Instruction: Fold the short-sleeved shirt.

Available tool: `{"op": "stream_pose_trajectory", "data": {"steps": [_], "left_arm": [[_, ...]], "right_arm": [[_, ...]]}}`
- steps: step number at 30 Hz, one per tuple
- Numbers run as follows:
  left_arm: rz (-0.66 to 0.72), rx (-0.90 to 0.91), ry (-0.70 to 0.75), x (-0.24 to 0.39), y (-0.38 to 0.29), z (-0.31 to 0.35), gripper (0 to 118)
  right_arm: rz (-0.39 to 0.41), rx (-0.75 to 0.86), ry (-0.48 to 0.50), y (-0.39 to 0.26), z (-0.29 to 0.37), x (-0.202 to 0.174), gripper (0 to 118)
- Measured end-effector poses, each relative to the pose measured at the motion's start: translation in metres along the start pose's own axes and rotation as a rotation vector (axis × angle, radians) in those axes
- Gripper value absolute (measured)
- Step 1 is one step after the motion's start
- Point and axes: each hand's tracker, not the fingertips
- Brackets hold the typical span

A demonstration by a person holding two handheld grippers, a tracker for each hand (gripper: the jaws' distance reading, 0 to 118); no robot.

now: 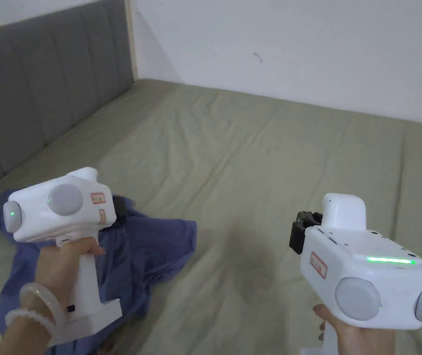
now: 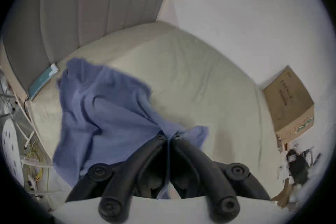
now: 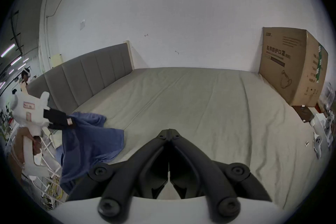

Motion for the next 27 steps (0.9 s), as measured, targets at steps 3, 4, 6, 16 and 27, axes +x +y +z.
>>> {"op": "stream_pose_trajectory", "data": {"steps": [3,4,6,16,27], "left_arm": [[-0.077,0.054,-0.099,0.044,0.022,0.022,0],[-0.103,0.075,-0.130,0.063,0.027,0.030,0],[-0.176,0.093,-0.195,0.102,0.036,0.041,0],[-0.502,0.107,-0.683,0.307,-0.011,0.089,0],[-0.614,-0.336,-0.608,0.358,-0.189,-0.035,0]], "right_arm": [[-0.036,0.025,-0.014,0.004,0.012,0.015,0],[-0.044,0.035,-0.023,0.006,0.017,0.020,0],[-0.064,0.057,-0.050,0.009,0.027,0.033,0],[-0.197,0.183,-0.313,0.017,0.109,0.139,0],[-0.290,0.182,-0.541,-0.018,0.177,0.225,0]]}}
